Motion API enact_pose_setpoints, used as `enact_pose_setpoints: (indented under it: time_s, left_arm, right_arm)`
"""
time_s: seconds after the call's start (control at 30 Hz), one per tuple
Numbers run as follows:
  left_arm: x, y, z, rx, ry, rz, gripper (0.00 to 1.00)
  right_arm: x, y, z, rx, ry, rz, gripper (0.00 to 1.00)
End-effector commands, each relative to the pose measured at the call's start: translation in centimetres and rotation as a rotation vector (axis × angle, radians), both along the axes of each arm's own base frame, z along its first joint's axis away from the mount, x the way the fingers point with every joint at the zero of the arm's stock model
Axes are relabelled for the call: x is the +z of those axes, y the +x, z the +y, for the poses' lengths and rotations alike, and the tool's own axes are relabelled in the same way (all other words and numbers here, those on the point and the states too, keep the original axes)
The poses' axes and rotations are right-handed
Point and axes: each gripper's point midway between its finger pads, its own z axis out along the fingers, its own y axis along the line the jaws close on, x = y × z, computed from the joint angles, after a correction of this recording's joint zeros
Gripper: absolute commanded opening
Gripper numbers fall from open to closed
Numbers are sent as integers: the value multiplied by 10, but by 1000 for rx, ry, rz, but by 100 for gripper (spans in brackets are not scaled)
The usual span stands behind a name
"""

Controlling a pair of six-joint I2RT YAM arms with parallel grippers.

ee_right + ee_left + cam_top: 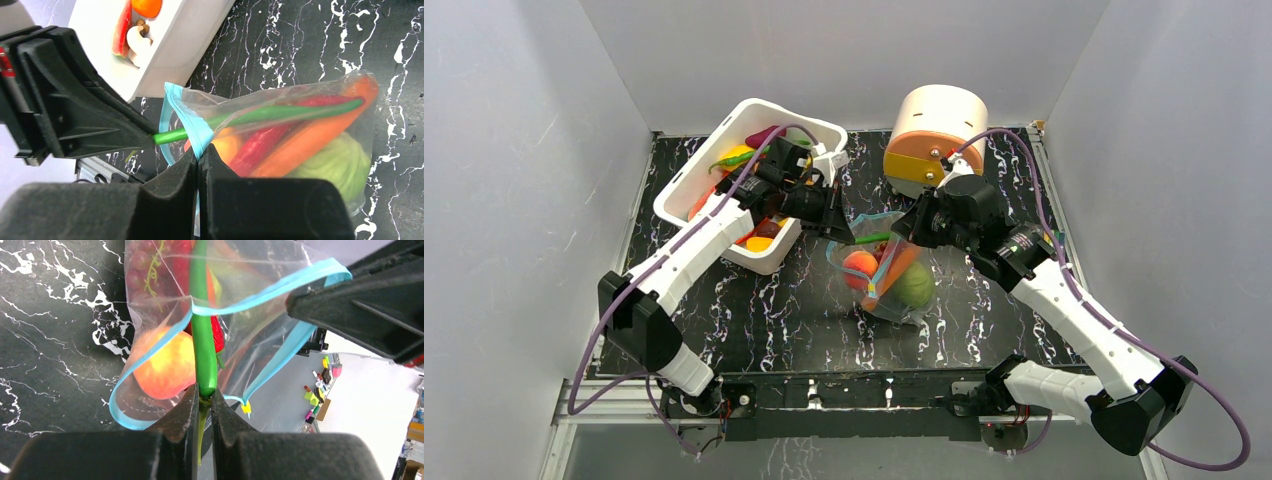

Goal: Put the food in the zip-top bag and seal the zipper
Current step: Place the fake vegetable in the zipper food storage bag.

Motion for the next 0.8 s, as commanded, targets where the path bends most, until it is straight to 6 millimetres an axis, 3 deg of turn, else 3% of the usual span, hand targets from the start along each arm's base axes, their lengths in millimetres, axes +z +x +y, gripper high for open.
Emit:
enact_pose_setpoints:
  time_s: [0.0, 0.47, 0.77]
  left_arm:
    - [-2, 4, -15, 22, -45, 11, 0]
    - [-21, 7, -44, 17, -68, 12, 0]
    - [-33, 14, -52, 62, -55, -34, 0]
  right_arm:
    - [46, 4, 14, 22, 140, -123, 0]
    - [47, 0, 20, 40, 181, -111, 0]
    - [52, -3, 27, 70, 204, -110, 0]
